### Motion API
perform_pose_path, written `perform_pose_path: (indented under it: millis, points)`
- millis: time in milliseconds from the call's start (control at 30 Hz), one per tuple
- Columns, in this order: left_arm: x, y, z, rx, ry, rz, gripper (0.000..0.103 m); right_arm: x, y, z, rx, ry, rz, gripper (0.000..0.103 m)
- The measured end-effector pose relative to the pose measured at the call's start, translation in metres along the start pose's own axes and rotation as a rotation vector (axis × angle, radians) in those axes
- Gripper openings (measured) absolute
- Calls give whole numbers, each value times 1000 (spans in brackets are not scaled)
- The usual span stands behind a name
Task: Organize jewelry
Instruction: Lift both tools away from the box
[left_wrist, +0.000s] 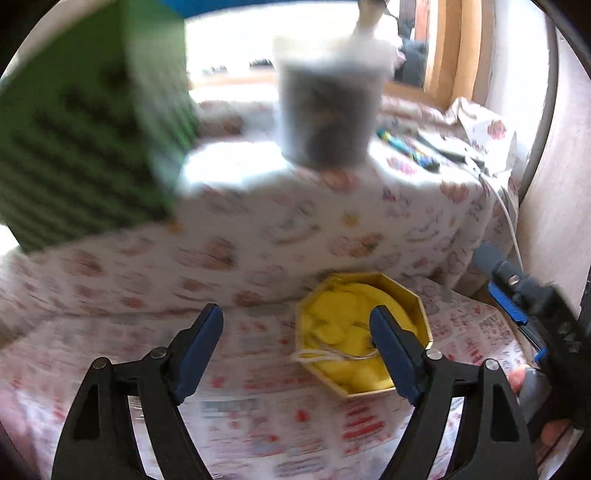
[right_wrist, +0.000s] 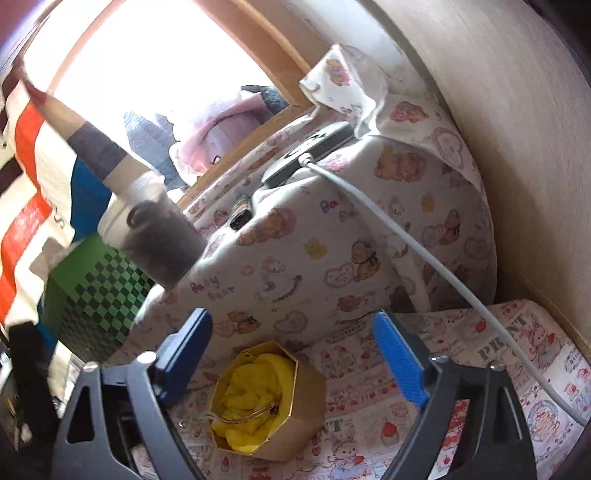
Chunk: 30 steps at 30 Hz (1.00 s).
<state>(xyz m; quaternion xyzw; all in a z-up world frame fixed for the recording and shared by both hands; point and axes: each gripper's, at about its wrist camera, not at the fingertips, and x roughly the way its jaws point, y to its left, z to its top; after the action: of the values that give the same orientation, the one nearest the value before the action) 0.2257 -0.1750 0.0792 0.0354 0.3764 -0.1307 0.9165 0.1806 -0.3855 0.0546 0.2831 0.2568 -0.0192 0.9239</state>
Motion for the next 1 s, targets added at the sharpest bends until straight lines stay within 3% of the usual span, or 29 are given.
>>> perform_pose_path:
  millis: [267,367,500,633,800,867,1000]
  points:
    - [-94,27,-1,15,-239,39,95,-13,36,-11,-158,-29,-19,95]
    - [-120,41,-10,-18,-301,84,97,-20,52,-23,-216,-68,-57,103]
    - [-136,51,-15,-1,-316,79,99,-14,73,-39,-287,-4,-14,103]
    - [-144,61,-25,4,-338,171,103,-19,95,-53,-370,-3,4,103]
    - [-146,87,-42,-71,-303,118,103,-28,116,-64,-451,7,19,103]
    - [-145,94,-48,-82,-309,142,103,-30,122,-68,-472,24,19,103]
    - [-131,108,-59,-106,-264,208,103,-15,132,-79,-511,176,-44,103]
